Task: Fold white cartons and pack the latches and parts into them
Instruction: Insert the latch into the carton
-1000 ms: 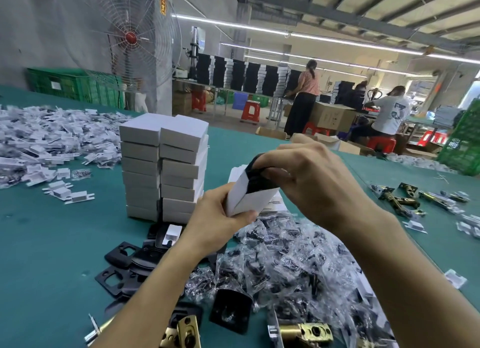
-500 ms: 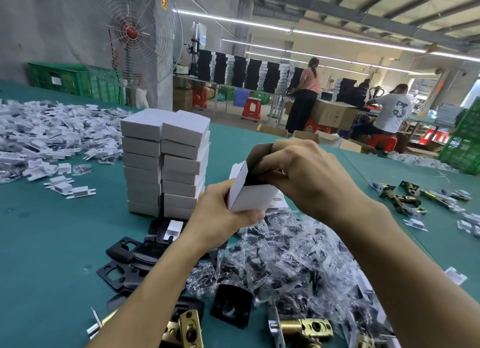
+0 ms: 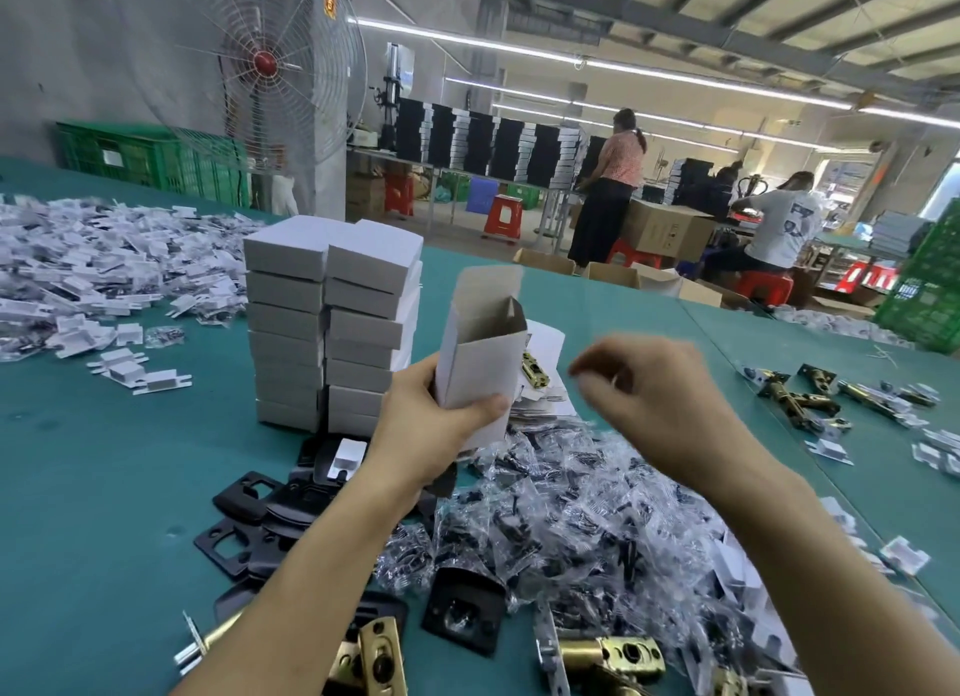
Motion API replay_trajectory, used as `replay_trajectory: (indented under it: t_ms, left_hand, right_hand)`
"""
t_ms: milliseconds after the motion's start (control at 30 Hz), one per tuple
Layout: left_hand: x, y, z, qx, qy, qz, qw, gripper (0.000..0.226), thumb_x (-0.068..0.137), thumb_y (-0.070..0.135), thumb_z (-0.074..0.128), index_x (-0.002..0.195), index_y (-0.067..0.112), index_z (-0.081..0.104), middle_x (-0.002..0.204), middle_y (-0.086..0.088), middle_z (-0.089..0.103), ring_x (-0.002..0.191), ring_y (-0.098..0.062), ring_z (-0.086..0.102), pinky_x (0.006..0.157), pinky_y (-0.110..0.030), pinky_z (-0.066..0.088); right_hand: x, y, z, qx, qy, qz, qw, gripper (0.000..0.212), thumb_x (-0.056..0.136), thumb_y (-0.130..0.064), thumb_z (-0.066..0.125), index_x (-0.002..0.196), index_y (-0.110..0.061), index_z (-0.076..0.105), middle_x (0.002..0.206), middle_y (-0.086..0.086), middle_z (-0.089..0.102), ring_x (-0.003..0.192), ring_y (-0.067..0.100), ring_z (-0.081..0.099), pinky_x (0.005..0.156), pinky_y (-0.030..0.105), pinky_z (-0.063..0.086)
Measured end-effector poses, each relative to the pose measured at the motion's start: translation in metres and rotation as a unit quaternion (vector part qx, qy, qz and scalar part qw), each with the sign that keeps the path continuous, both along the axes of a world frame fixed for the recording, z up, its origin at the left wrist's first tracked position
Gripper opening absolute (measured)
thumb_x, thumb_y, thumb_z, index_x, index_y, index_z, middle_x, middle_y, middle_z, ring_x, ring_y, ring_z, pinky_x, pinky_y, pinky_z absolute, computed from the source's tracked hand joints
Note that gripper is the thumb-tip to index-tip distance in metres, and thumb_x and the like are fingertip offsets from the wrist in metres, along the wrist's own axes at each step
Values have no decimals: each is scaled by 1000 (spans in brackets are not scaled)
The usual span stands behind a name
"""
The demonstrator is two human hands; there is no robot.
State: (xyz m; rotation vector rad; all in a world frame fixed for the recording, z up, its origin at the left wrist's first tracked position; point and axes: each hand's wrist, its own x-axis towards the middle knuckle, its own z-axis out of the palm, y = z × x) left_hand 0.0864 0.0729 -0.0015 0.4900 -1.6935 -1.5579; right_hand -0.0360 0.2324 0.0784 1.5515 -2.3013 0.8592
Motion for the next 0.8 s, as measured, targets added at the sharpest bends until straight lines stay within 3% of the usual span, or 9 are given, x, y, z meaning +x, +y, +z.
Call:
replay_trajectory:
  t_ms: [100, 167, 267, 367, 467, 533, 600, 667, 800]
  left_hand:
    - [0, 1, 0, 41, 0, -14, 999, 26, 74, 17, 87, 91, 30, 73, 85, 12, 75, 75, -4, 70, 62, -22, 57]
    - [0, 3, 0, 73, -4, -36, 997, 20, 73, 16, 87, 84, 30, 77, 84, 6, 76, 73, -9, 71, 60, -28, 59]
    - [-1, 6, -1, 105, -13, -45, 993, 19, 73, 14, 87, 80, 29, 78, 88, -6, 76, 73, -21, 71, 64, -48, 60]
    - [-2, 6, -3, 110, -26, -42, 993, 19, 72, 13, 88, 79, 27, 78, 86, -5, 77, 74, -22, 71, 65, -48, 61]
    - [-1, 5, -6, 110, -57, -65, 990, 23, 68, 11, 89, 87, 19, 76, 82, -2, 77, 79, -25, 73, 70, -48, 63]
    - [0, 6, -8, 99, -90, -80, 988, 29, 67, 12, 89, 93, 16, 76, 86, -2, 77, 87, -27, 73, 78, -48, 62]
    - [-1, 7, -10, 87, -110, -104, 985, 31, 65, 15, 90, 94, 17, 77, 90, -3, 78, 89, -25, 72, 81, -46, 60]
    - [-1, 10, -10, 77, -116, -131, 981, 39, 57, 24, 91, 93, 18, 79, 91, -3, 78, 87, -22, 71, 82, -43, 57]
    - [-3, 14, -10, 59, -120, -159, 978, 41, 55, 23, 95, 92, 18, 80, 91, -4, 78, 85, -20, 70, 80, -40, 55]
  right_hand:
    - [-7, 7, -31, 328, -41, 3, 944, 40, 84, -32, 77, 122, -31, 65, 113, -12, 66, 92, -3, 58, 93, 26, 50]
    - [-8, 10, -49, 381, -57, 6, 923, 46, 80, -34, 79, 123, -34, 64, 123, -14, 61, 109, 3, 55, 100, 28, 45]
    - [-9, 13, -58, 354, -21, 25, 935, 24, 80, -33, 79, 103, -32, 72, 101, -21, 62, 92, -7, 53, 77, 16, 39]
    - [-11, 16, -51, 271, -55, 48, 960, 7, 84, -24, 78, 87, -28, 74, 80, -21, 66, 69, -14, 57, 65, 7, 39]
    - [-6, 19, -31, 63, -141, 87, 984, 12, 82, -12, 78, 83, -24, 75, 73, -11, 74, 65, 0, 69, 67, 13, 50]
    - [0, 17, -14, -113, -180, 115, 970, 12, 79, -15, 77, 88, -21, 74, 76, -4, 76, 68, 7, 72, 67, 15, 54]
    - [7, 12, 1, -202, -176, 121, 956, 18, 78, -18, 77, 95, -21, 70, 77, -1, 76, 70, 10, 72, 65, 18, 56]
    - [13, 3, 10, -205, -113, 97, 967, 22, 80, -13, 80, 96, -19, 67, 75, -2, 74, 67, 9, 71, 64, 22, 57]
    - [19, -17, 14, -39, 94, 36, 994, 10, 82, -22, 78, 87, -25, 70, 82, 1, 66, 75, 21, 61, 66, 38, 52]
